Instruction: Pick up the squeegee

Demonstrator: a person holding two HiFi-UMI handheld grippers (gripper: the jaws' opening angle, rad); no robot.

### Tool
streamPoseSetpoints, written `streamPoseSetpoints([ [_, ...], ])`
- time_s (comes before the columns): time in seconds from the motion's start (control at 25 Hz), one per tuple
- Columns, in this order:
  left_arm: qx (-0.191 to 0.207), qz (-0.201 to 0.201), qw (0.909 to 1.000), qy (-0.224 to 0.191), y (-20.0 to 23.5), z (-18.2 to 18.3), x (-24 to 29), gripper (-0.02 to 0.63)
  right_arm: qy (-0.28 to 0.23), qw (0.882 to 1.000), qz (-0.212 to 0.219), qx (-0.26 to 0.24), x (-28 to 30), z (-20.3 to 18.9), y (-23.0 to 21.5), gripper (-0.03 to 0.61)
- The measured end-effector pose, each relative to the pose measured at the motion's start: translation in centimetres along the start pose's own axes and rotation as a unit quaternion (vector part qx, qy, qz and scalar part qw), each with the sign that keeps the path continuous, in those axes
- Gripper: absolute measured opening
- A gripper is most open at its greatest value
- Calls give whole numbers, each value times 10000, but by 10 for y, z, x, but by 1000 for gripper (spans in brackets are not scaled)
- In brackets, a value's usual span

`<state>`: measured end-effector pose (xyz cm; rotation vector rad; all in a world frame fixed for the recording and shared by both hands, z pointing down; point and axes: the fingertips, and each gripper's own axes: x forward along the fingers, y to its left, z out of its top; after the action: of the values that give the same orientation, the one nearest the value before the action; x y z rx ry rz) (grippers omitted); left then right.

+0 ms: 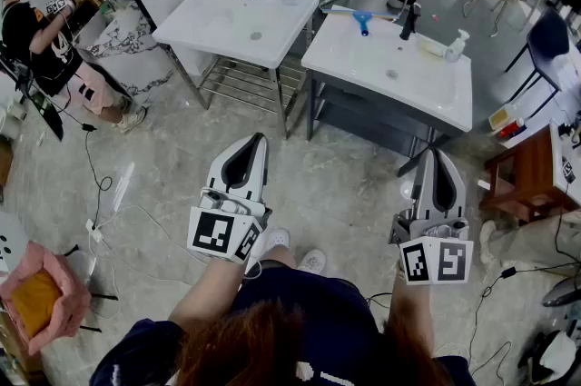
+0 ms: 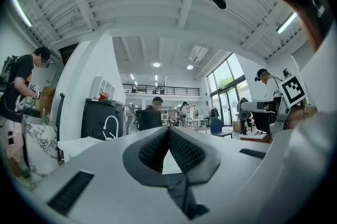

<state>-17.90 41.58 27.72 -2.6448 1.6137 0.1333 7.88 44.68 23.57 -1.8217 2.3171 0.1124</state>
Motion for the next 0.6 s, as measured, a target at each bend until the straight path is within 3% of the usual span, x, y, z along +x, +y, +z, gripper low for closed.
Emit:
streamPoseSetpoints([
  [0.48, 48, 3, 9999, 97, -10, -8, 8, 20, 115, 9999, -72, -86, 2, -11, -16, 17],
  [0.6, 46, 28, 9999, 135, -5, -13, 12, 20, 54, 9999, -58, 133, 8, -15, -17, 128],
])
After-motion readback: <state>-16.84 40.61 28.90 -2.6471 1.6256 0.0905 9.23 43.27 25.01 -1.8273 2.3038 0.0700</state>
